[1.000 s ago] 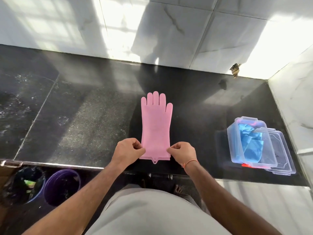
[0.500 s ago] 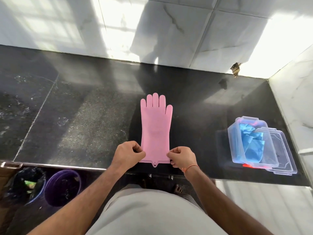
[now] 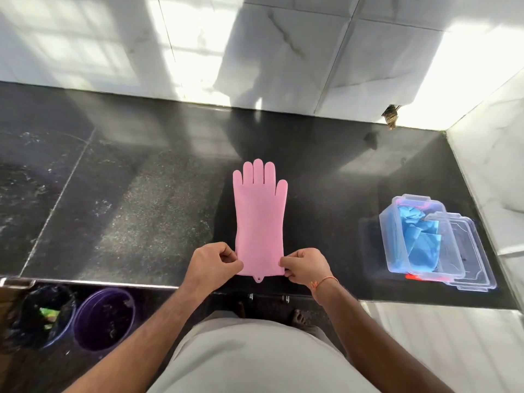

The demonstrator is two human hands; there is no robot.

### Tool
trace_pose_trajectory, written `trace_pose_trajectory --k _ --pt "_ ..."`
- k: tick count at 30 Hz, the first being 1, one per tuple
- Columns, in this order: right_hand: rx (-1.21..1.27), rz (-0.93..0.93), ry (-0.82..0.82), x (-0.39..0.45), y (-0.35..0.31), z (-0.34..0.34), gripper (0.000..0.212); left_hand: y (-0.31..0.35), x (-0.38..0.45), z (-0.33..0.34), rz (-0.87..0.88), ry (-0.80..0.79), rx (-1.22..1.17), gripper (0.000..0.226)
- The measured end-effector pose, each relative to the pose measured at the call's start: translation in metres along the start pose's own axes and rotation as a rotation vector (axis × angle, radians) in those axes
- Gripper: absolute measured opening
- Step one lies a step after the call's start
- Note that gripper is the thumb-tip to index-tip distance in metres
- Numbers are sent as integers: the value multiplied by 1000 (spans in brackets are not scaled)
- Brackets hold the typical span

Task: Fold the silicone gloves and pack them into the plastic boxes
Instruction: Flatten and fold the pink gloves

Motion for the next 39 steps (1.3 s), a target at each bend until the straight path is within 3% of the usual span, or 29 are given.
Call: trace_pose_trajectory --k 11,13,17,19,22,27,30,33,36,39 --pt "-147 -32 28 -5 -2 0 11 -3 3 3 -7 12 38 13" --pt "-197 -65 57 -6 -2 -1 7 -5 4 5 9 -25 39 25" --pt "-363 -139 113 -7 -6 -1 19 -5 6 10 6 -59 142 73" --pt "-386 -149 109 -8 -10 0 17 -4 9 12 -1 -14 154 68" --pt "-321 -163 89 -8 -12 2 29 -3 12 15 44 27 146 45" --pt "-328 -249 53 -9 -9 2 27 -7 6 16 197 4 222 78" --pt "-394 -317 48 -11 -5 0 22 -12 -2 15 283 12 260 79" --pt "-525 -387 31 -11 0 3 19 -15 -15 14 376 4 328 61" --pt "-757 -536 54 -15 3 4 21 -16 -23 14 435 24 463 74" --pt "-995 -702 38 -21 9 4 50 -11 -25 14 521 2 605 76"
Point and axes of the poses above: each hand's wrist, its own x-axis towards the middle knuckle, its own z-axis out of the palm, y = z × x, the point moved 5 cm from there along x, towards the middle knuckle, and after that the axes turned 10 degrees about -y, right-handed, at the moved point
